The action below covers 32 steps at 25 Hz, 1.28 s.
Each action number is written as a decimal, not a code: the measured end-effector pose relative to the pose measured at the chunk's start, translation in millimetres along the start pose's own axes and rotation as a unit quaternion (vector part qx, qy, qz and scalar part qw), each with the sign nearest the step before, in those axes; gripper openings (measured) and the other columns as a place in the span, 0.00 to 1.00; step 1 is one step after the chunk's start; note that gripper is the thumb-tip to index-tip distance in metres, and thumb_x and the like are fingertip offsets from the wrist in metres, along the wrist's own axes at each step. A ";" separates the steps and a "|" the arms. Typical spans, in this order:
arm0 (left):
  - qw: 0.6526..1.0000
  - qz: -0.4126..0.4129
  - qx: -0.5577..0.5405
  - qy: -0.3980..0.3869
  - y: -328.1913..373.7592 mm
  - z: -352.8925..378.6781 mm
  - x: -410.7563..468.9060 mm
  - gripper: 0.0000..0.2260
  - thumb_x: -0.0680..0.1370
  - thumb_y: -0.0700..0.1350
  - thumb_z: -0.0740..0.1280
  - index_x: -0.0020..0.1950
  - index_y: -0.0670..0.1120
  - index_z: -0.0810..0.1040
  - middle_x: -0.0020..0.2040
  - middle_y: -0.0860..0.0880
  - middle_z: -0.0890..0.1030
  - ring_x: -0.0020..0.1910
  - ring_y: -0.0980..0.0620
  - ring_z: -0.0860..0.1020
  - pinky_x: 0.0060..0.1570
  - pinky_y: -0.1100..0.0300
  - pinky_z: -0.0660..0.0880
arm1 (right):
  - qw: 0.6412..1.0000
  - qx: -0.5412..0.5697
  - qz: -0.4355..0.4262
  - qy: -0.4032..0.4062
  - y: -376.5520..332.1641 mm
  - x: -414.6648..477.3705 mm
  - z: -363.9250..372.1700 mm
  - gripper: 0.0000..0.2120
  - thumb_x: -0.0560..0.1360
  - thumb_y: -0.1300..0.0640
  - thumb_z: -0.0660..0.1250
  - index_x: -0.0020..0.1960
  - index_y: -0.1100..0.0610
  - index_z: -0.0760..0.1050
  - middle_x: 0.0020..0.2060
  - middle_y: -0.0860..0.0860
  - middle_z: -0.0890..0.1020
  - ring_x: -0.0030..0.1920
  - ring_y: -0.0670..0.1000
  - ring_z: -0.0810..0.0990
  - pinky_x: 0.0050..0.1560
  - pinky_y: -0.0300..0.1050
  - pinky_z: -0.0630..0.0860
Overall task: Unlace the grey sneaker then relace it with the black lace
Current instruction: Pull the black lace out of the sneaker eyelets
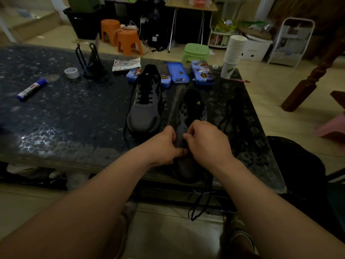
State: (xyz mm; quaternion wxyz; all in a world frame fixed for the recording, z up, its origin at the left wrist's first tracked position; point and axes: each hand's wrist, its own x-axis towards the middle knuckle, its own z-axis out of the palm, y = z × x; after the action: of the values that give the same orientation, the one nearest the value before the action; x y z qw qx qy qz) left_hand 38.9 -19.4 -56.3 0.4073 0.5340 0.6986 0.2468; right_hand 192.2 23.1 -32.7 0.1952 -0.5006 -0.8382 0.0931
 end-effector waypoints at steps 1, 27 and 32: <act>1.000 0.004 -0.001 0.002 0.8 -0.3 -0.1 0.18 0.77 0.50 0.75 0.51 0.49 0.65 0.42 0.46 0.78 0.32 0.51 0.78 0.29 0.59 0.74 | 1.000 -0.011 -0.010 0.003 0.3 1.1 1.3 0.08 0.81 0.47 0.66 0.50 0.51 0.77 0.45 0.47 0.78 0.45 0.51 0.78 0.46 0.51 0.78; 0.997 0.033 -0.033 0.056 -6.2 11.2 10.0 0.14 0.79 0.47 0.72 0.47 0.53 0.66 0.45 0.47 0.80 0.38 0.50 0.77 0.36 0.50 0.77 | 0.989 0.024 0.057 -0.136 0.8 12.2 -18.0 0.23 0.78 0.33 0.64 0.39 0.52 0.77 0.34 0.48 0.80 0.37 0.51 0.79 0.36 0.46 0.71; 0.998 0.028 0.010 0.063 -5.5 8.9 9.8 0.14 0.79 0.46 0.71 0.46 0.51 0.65 0.42 0.46 0.76 0.36 0.50 0.73 0.33 0.56 0.68 | 0.968 0.174 0.026 -0.179 -0.7 9.7 -19.5 0.10 0.78 0.54 0.70 0.40 0.57 0.77 0.33 0.48 0.79 0.36 0.49 0.77 0.35 0.45 0.70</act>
State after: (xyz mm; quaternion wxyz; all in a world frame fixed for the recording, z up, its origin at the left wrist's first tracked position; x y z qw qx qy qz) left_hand 42.3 -12.6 -68.5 0.3506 0.5408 0.7098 0.2843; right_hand 195.7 30.5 -12.5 0.1235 -0.4554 -0.8173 0.3307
